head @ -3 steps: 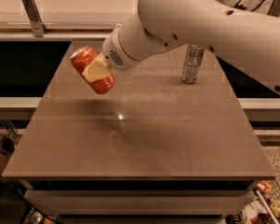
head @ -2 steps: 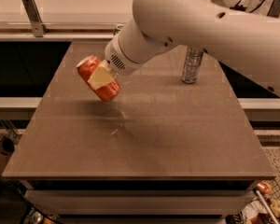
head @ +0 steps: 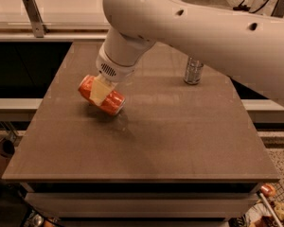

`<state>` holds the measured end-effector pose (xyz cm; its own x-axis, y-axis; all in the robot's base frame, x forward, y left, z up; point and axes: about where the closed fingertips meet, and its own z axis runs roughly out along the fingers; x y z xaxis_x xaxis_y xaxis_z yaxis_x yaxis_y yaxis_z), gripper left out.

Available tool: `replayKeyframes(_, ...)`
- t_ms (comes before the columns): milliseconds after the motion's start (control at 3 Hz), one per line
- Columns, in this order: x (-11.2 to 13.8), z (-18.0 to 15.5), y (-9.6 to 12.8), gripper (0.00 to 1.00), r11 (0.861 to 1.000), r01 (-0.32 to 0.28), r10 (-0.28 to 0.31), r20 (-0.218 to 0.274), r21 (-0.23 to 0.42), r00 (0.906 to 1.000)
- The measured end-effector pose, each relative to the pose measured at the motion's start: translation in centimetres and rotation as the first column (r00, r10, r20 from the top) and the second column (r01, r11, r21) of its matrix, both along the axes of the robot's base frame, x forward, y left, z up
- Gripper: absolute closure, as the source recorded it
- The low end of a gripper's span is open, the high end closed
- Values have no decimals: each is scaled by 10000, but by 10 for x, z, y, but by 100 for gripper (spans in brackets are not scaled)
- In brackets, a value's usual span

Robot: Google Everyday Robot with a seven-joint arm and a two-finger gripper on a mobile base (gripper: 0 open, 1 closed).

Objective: Knock coke can over

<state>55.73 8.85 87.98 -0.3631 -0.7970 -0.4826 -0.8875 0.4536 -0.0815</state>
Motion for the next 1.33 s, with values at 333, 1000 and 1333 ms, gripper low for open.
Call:
replayKeyframes(333, -7, -21, 12, 100, 9908, -707, 590, -1020, -1150, 9930)
replayKeyframes(1000, -10, -21, 17, 82, 9854, -984, 793, -1374, -1388, 9873)
replayKeyframes(1333, -11, -21, 17, 59, 9853, -994, 802, -1369, -1392, 9873)
